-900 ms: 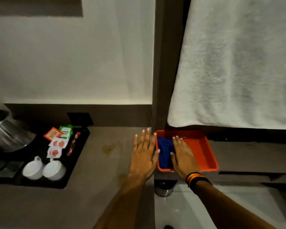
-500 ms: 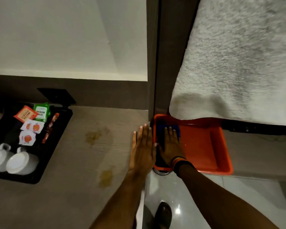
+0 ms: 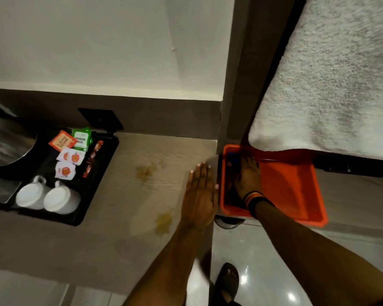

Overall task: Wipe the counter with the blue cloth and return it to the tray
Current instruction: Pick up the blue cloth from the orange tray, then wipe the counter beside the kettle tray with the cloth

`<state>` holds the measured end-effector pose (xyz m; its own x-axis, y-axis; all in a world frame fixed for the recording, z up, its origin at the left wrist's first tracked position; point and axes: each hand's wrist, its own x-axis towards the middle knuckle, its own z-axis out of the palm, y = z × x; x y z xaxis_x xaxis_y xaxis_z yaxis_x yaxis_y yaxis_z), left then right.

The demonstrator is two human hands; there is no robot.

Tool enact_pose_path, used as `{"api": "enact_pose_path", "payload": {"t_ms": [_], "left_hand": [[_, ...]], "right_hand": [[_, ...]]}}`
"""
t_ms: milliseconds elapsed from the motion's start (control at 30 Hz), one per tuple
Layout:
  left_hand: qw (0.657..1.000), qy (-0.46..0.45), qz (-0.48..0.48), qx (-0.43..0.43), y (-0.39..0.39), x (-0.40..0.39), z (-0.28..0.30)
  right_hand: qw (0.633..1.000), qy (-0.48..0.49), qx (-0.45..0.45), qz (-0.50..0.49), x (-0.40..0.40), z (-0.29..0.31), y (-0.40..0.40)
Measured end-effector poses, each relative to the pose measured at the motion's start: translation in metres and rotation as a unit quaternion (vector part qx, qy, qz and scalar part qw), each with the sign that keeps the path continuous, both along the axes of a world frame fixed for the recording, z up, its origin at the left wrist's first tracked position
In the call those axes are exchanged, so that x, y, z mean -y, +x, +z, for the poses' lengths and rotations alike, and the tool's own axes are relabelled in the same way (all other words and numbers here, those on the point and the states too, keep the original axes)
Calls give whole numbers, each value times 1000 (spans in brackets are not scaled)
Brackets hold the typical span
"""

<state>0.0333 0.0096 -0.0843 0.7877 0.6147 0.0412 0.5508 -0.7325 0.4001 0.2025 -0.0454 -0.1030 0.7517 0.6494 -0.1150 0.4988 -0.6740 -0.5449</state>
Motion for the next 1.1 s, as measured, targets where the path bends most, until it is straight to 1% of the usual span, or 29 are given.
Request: {"api": "enact_pose_path", "payload": {"t_ms": [67,133,200,267,333,433,467,533,600,633,733,833,967,1033,1100], "left_hand": [[1000,10,2,6,-26,-4,15],[1000,21,10,5,-55,-9,31],[999,39,19,0,-90,-12,44],[999,32,38,-12,-129,-16,54],[998,28,49,-33,-168,-19,56],[995,17,61,-71,-226,-24,48],[995,13,63,-70,-241,-24,43],[997,35,59,-38,-267,-22,33],[997,46,64,-11,-282,-26,22],[996,44,77,-14,-287,-30,16],[994,-6,103,-23,-293,-50,0],[995,26,95,-23,-296,-62,-16],[994,26,105,-9,-288,-75,-25],[994,19,108,-16,-284,-79,-22],[994,15,107,-23,-283,-82,-18]], "right_hand": [[999,47,14,-8,5,25,-12],[997,75,27,-10,9,48,-34],[997,81,19,-3,12,67,-70],[996,87,16,10,18,78,-115],[995,100,-5,9,26,79,-162],[992,96,-76,-1,38,64,-236],[992,81,-93,-3,41,55,-253],[996,32,-87,-9,43,39,-274],[997,27,-67,-20,39,29,-281],[997,36,-57,-26,36,27,-282],[999,32,-2,-29,21,16,-276],[997,24,70,-12,-5,2,-261],[995,43,74,45,-49,0,-241],[993,62,45,85,-48,4,-248],[986,68,39,150,-24,5,-266]]}}
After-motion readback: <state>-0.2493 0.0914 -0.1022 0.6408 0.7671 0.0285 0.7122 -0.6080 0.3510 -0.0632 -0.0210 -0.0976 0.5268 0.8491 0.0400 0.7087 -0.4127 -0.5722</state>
